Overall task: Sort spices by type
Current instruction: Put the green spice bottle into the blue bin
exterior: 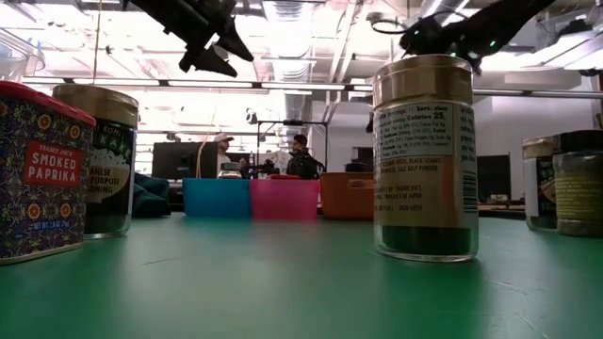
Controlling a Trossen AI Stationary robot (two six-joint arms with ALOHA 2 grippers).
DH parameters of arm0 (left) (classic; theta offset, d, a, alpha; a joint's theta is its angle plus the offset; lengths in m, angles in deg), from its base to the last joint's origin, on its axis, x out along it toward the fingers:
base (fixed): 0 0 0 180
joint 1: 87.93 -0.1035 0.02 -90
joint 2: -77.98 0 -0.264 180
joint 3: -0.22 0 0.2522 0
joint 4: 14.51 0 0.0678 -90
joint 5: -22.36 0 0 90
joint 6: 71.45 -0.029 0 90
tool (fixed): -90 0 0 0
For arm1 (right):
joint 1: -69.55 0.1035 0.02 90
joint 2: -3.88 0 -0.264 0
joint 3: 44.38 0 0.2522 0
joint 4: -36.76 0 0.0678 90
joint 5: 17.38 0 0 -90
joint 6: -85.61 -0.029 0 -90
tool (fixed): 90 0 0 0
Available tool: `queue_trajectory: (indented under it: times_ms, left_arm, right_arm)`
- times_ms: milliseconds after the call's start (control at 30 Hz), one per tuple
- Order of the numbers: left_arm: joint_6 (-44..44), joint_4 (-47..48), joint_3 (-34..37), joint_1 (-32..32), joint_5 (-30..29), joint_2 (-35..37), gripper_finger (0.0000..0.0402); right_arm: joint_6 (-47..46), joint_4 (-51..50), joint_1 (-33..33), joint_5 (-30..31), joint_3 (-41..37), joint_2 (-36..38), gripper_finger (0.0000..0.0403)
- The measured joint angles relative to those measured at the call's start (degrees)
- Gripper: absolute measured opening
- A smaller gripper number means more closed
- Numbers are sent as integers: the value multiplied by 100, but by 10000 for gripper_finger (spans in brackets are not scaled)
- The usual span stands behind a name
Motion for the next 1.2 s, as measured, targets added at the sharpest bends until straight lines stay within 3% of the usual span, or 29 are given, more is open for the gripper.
queue_trajectory:
  times_ms: [333, 767, 967, 1200]
  left_arm:
    - [-39, -209, -139, -677, 1419, -649, 279]
    - [-585, -881, -882, -672, 2175, -1981, 279]
    - [-859, -884, -1175, -671, 2816, -2274, 279]
    - [-834, -881, -1202, -654, 3167, -2313, 279]
  right_arm:
    - [-312, -3226, 864, -191, 391, 1151, 271]
    - [-3446, -5709, 1988, -236, 1505, 1226, 271]
    - [-4913, -6329, 2774, -238, 1549, 1224, 271]
    - [-5341, -6642, 3513, -250, 1401, 1224, 271]
